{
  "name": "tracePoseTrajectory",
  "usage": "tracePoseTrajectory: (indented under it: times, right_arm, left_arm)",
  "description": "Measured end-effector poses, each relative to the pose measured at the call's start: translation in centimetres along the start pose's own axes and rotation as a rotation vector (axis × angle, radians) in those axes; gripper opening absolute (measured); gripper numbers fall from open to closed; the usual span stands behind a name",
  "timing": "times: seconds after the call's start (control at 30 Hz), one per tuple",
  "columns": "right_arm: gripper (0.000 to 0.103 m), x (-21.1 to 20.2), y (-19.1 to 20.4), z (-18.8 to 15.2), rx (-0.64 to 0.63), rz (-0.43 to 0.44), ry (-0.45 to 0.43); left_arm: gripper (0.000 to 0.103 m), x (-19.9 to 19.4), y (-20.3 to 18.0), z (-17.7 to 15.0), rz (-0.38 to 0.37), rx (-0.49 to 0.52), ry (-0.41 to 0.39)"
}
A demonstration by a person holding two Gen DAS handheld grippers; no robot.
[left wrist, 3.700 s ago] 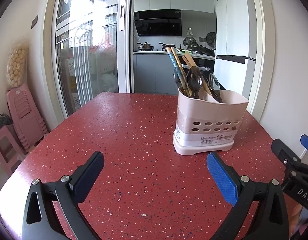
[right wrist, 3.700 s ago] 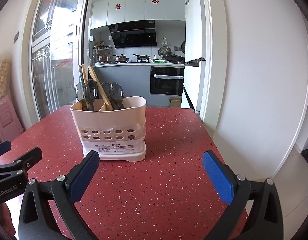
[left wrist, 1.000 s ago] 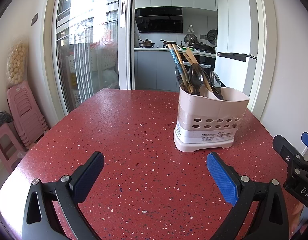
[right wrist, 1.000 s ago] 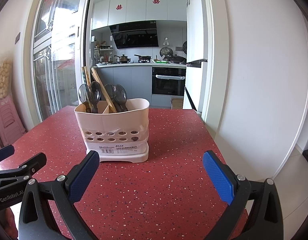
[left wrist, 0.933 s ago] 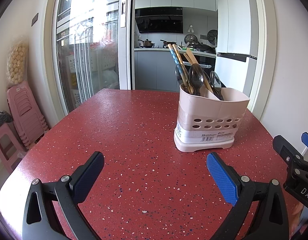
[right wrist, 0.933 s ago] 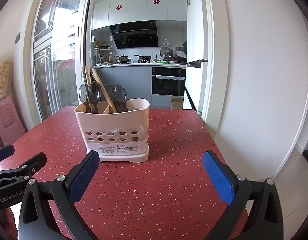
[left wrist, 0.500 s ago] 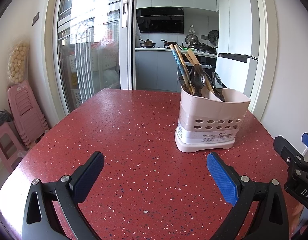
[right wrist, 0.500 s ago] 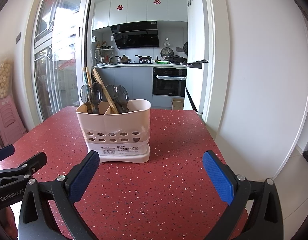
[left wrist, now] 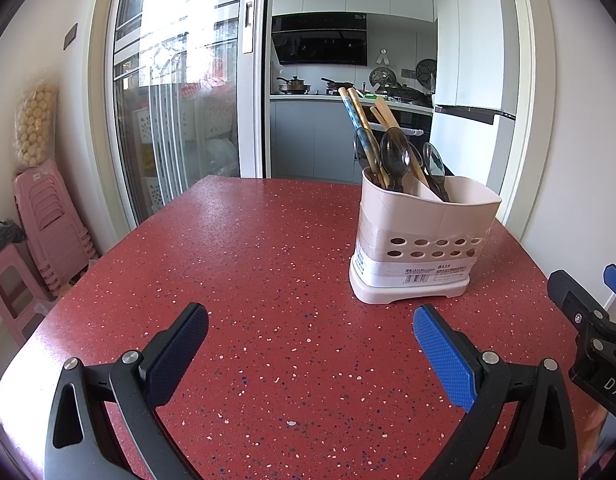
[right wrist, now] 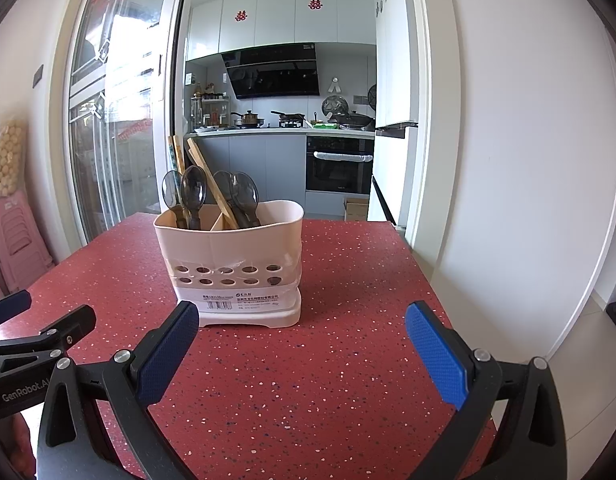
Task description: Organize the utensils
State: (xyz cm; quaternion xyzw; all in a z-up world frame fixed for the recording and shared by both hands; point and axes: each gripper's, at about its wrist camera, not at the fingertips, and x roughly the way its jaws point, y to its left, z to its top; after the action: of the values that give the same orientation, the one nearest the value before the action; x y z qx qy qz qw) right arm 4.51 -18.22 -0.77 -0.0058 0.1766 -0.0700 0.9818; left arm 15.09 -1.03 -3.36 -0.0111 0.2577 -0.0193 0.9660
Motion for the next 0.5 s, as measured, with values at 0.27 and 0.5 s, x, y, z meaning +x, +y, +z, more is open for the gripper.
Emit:
tracePoseTrajectory:
  times: [0.27,0.5]
  right_arm:
    - [0.103,0.00,0.00,0.03,-0.001,0.000,0.000]
    - [0.103,-0.07,-0.01,0.18,-0.004,0.002,0.001]
  left_arm:
    - [0.103,0.03,0.02,-0.04,0.003,0.004,0.003]
    - [0.103,0.13,-0.02,-0.13,0.009,0.005,0.006]
